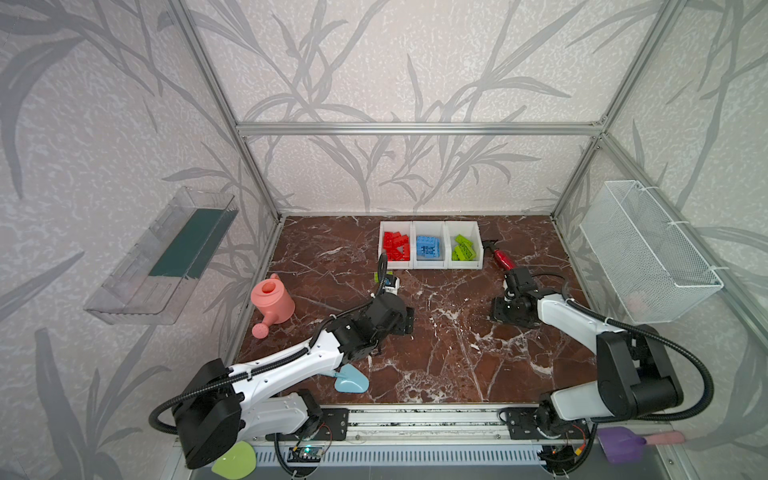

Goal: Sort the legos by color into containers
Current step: 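Carry the green brick with the right gripper and drop it into the third compartment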

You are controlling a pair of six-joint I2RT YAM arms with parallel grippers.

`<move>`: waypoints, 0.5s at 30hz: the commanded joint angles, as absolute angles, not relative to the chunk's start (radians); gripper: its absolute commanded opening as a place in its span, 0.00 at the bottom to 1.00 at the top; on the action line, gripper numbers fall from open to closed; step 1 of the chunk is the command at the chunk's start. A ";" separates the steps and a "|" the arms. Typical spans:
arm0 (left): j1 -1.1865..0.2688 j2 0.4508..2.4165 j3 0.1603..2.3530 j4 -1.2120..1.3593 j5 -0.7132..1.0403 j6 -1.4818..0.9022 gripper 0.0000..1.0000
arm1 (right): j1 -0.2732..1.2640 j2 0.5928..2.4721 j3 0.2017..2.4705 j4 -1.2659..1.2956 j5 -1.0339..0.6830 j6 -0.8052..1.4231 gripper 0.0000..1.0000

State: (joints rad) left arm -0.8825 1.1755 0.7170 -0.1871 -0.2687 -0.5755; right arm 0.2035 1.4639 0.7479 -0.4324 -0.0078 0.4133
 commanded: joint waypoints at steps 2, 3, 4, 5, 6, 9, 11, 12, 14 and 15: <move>-0.884 1.146 0.696 -0.190 -0.315 -0.599 0.83 | 0.206 1.486 0.775 -0.463 0.007 0.399 0.57; -0.884 1.145 0.695 -0.189 -0.314 -0.601 0.82 | 0.206 1.491 0.778 -0.463 0.005 0.398 0.55; -0.884 1.144 0.691 -0.187 -0.314 -0.604 0.83 | 0.206 1.496 0.782 -0.466 0.004 0.396 0.53; -0.884 1.143 0.689 -0.186 -0.314 -0.604 0.82 | 0.206 1.500 0.784 -0.468 0.003 0.393 0.51; -0.884 1.141 0.688 -0.189 -0.316 -0.606 0.83 | 0.207 1.507 0.787 -0.468 0.003 0.390 0.48; -0.884 1.130 0.683 -0.200 -0.319 -0.608 0.82 | 0.208 1.524 0.791 -0.474 0.012 0.384 0.41; -0.884 1.114 0.675 -0.207 -0.325 -0.610 0.82 | 0.211 1.525 0.795 -0.478 0.015 0.380 0.38; -0.884 1.106 0.671 -0.211 -0.327 -0.612 0.82 | 0.214 1.522 0.796 -0.480 0.018 0.379 0.36; -0.884 1.086 0.661 -0.221 -0.334 -0.614 0.82 | 0.221 1.511 0.797 -0.485 0.028 0.377 0.34; -0.883 1.075 0.657 -0.226 -0.337 -0.615 0.82 | 0.227 1.502 0.798 -0.489 0.033 0.376 0.33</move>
